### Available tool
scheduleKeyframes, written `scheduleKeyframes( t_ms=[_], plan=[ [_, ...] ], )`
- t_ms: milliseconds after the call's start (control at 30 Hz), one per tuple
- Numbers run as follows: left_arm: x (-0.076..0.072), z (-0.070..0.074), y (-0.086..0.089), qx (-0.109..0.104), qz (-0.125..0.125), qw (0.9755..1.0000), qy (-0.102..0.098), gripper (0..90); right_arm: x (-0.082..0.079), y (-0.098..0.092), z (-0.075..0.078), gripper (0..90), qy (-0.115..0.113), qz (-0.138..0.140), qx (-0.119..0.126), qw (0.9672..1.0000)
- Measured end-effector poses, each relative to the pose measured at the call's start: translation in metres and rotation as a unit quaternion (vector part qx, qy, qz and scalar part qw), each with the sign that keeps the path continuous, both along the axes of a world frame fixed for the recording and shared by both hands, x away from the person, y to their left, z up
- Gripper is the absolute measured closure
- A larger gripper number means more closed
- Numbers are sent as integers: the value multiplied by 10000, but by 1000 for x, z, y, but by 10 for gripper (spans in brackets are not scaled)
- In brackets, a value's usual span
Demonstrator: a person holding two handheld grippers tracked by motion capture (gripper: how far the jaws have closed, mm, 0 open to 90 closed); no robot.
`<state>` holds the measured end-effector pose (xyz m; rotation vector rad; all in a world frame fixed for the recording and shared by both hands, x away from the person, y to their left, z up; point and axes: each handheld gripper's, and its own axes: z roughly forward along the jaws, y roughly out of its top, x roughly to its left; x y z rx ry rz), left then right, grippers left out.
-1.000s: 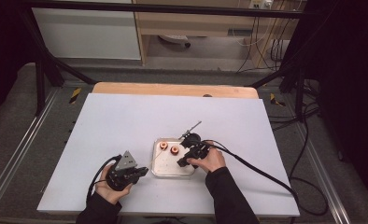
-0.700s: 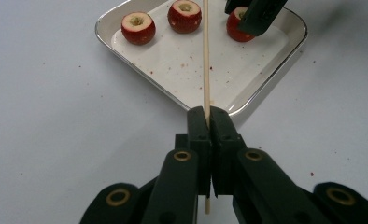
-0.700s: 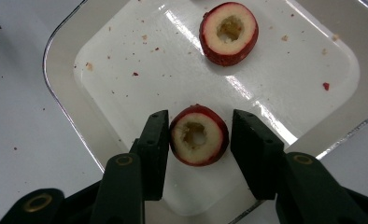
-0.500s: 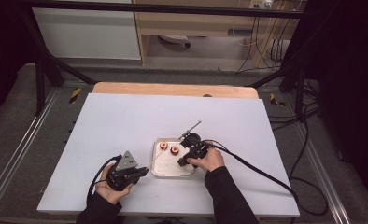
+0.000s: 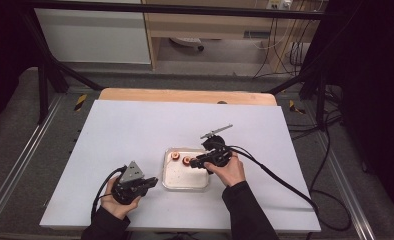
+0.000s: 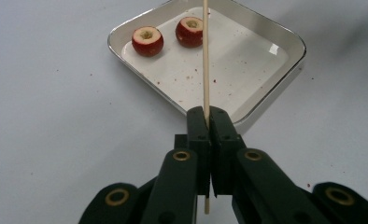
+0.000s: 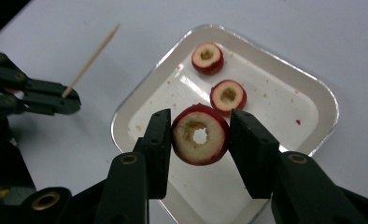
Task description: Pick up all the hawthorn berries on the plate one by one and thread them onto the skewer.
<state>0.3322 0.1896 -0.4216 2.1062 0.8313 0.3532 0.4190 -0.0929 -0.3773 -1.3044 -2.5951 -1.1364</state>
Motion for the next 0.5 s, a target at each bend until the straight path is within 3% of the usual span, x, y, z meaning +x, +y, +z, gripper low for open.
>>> scheduleKeyframes(
  t_ms=[100, 200, 333, 500],
  plan=[
    [-1, 1, 0, -33, 38, 10000, -32, 882, -1, -5, 3, 606, -158, -172, 235, 9995],
    [-1, 1, 0, -73, 90, 9999, -48, 882, -2, -11, 2, 606, -237, -352, 640, 9970],
    [-1, 1, 1, -157, 200, 9997, -31, 882, -4, -16, 0, 606, -322, -571, 1214, 9904],
    [-2, 1, 1, -276, 287, 9992, 14, 882, -7, -17, -5, 607, -459, -808, 1792, 9794]
  ],
)
